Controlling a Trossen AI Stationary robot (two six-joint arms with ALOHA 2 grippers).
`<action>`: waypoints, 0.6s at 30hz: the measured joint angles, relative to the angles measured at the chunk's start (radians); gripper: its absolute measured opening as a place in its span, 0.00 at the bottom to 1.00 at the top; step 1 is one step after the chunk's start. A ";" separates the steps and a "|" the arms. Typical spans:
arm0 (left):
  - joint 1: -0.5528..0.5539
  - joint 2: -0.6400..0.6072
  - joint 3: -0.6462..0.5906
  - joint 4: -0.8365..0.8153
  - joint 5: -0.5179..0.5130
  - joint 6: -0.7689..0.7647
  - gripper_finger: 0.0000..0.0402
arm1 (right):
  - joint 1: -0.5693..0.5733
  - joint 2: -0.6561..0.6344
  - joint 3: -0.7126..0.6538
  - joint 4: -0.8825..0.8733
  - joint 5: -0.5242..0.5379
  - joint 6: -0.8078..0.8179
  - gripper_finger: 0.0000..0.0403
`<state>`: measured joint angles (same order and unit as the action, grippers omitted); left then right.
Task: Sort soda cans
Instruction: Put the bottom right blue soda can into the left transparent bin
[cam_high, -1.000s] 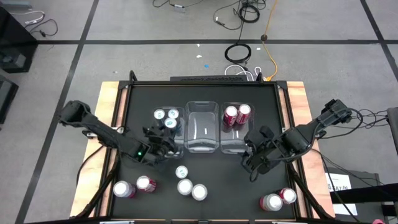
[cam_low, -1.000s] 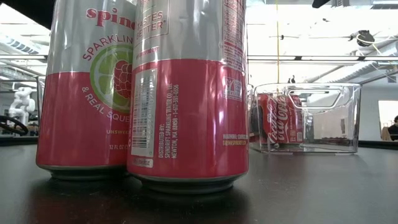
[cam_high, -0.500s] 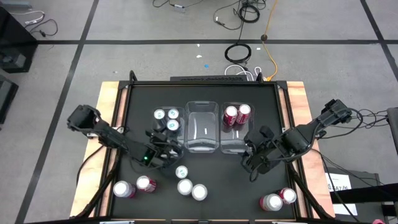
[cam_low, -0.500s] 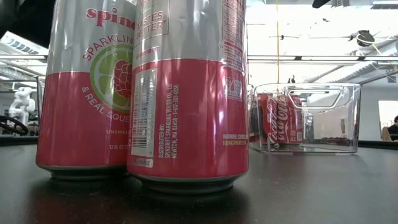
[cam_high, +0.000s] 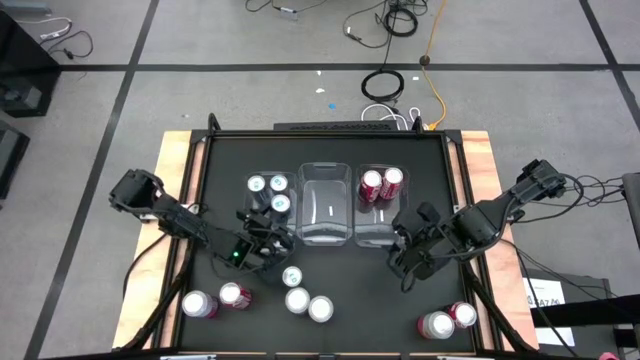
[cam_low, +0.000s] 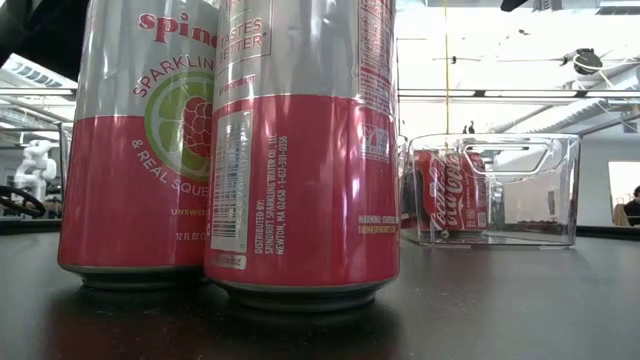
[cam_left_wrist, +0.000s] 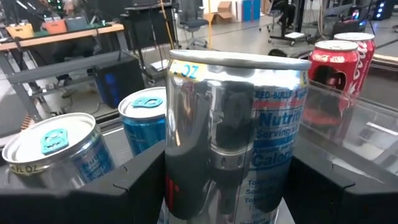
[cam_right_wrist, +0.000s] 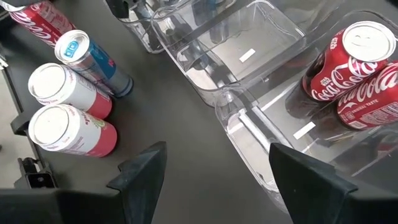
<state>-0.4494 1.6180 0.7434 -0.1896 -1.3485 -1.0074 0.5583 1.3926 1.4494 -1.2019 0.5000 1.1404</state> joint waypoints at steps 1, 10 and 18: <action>0.003 0.000 0.000 0.001 0.007 -0.002 0.68 | 0.000 0.000 0.000 0.003 -0.001 0.000 0.69; 0.007 0.000 0.000 0.017 0.040 -0.006 0.68 | 0.000 0.000 0.000 0.010 -0.007 0.004 0.69; 0.020 0.000 0.000 0.017 0.063 -0.005 0.68 | 0.000 0.000 0.000 0.012 -0.008 0.024 0.69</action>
<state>-0.4298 1.6180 0.7437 -0.1730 -1.2854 -1.0122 0.5583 1.3926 1.4494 -1.1900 0.4919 1.1647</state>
